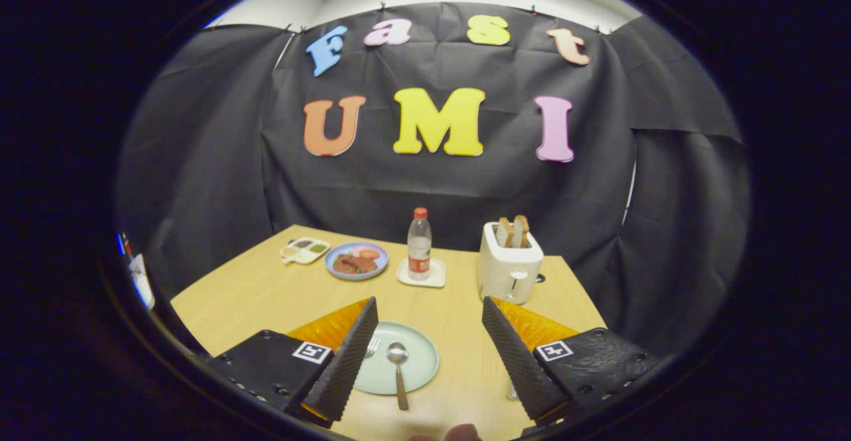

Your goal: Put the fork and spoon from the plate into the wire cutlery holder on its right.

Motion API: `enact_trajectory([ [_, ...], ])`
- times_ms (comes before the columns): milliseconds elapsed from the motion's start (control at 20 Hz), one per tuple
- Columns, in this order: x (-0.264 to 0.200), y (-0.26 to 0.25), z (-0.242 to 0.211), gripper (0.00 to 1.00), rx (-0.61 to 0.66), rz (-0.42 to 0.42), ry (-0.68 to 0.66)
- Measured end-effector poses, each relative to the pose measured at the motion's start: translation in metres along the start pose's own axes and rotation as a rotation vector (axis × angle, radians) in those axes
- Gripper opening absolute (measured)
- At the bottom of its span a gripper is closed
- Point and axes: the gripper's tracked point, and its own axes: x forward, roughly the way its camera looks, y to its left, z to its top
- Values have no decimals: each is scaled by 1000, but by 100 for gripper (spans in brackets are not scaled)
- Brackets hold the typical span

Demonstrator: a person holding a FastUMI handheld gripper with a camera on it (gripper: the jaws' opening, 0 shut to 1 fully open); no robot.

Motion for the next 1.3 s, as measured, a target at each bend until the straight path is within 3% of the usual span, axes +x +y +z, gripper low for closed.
enact_trajectory([
  [650, 72, 41, -155, 95, -102, 80, 398],
  [900, 87, 43, -181, 60, -133, 89, 483],
  [1150, 95, 36, -199, 26, -90, 48, 588],
  [1200, 95, 35, -199, 12, -80, 46, 600],
  [1300, 93, 34, -198, 10, -70, 42, 623],
])
